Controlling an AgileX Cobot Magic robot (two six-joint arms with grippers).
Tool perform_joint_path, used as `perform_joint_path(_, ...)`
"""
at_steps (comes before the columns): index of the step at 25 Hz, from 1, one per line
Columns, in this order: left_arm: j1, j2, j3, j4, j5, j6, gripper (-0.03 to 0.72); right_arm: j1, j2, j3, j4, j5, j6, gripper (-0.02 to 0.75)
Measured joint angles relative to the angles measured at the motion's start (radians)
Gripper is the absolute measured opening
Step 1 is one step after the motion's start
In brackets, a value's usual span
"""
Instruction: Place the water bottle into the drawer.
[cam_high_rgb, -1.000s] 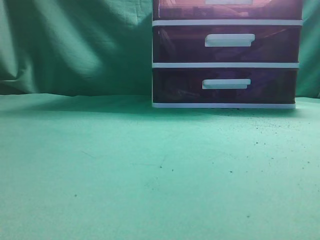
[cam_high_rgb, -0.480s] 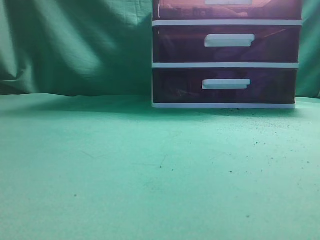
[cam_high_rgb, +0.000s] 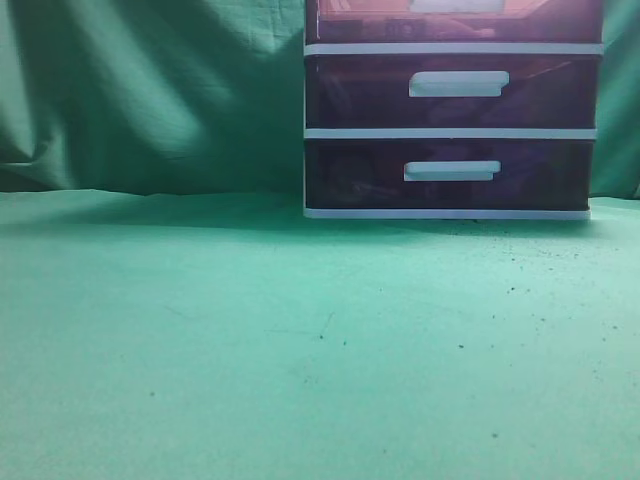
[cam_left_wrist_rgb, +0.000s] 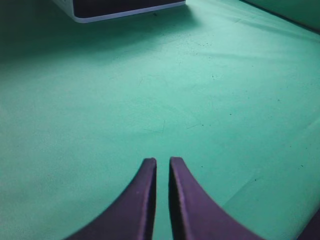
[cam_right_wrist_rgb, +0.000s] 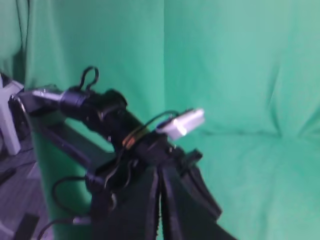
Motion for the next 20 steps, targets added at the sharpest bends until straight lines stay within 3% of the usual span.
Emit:
perform_joint_path(3,0.000,0.000,0.000,0.002,0.000,0.000,0.056,-0.038,-0.010,0.000,-0.107,0.087,0.130,0.000)
perform_joint_path(7,0.000,0.000,0.000,0.002,0.000,0.000,0.056,-0.123,-0.048,0.004,-0.135,0.142,0.152,0.000)
perform_joint_path(12,0.000,0.000,0.000,0.002,0.000,0.000,0.056,-0.312,-0.119,0.004,-0.186,0.146,0.239,0.000)
perform_joint_path(20,0.000,0.000,0.000,0.002,0.000,0.000,0.056,-0.693,-0.287,0.055,-0.244,0.216,0.346,0.000)
